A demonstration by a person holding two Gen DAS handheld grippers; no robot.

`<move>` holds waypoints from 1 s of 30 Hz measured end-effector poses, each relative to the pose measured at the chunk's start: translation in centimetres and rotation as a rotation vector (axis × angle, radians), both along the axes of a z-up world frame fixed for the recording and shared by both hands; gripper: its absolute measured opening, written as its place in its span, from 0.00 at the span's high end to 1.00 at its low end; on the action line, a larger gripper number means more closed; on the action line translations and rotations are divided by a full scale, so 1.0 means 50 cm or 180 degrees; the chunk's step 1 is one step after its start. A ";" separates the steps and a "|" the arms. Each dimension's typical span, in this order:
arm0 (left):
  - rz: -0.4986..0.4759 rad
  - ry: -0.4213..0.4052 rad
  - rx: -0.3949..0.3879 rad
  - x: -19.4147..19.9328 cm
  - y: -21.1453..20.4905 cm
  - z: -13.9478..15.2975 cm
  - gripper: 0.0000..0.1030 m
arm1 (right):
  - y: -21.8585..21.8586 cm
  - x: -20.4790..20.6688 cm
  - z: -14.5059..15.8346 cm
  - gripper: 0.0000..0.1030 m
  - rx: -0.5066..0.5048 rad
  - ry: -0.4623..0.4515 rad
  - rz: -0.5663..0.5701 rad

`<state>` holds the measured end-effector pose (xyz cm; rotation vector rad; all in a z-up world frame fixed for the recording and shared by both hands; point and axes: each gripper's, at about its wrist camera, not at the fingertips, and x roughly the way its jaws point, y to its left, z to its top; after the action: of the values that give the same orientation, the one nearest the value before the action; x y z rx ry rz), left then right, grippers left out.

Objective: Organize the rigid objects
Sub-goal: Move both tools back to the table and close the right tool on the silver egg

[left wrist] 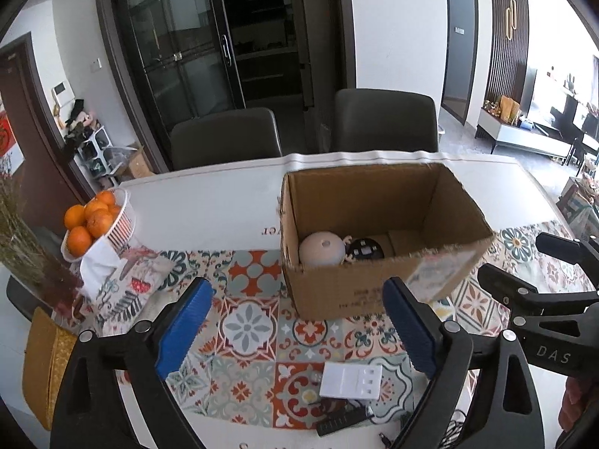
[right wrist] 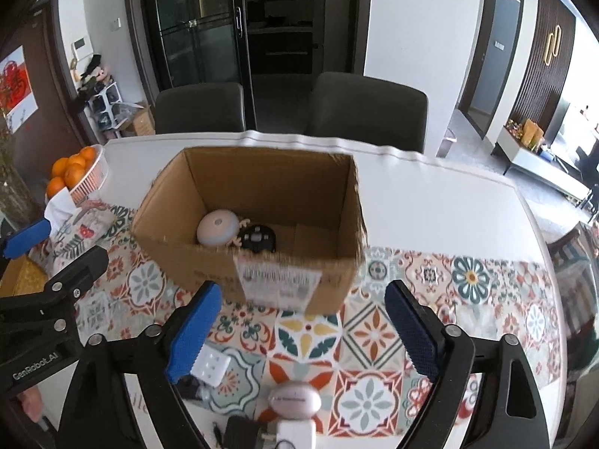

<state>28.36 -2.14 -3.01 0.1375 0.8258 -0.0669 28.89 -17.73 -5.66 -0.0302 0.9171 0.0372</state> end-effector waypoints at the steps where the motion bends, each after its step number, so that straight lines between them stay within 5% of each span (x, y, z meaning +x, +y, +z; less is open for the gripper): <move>1: -0.0007 0.0036 -0.0032 -0.006 0.000 -0.004 0.09 | -0.002 -0.009 -0.005 0.13 0.0019 0.0013 0.0002; 30: 0.0234 0.0820 -0.0065 -0.105 0.010 -0.215 0.09 | -0.008 -0.099 -0.243 0.13 0.0196 0.0778 -0.0019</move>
<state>23.12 -1.65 -13.77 0.0800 1.0862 -0.0239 23.92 -18.11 -17.82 0.0352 1.1598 0.0646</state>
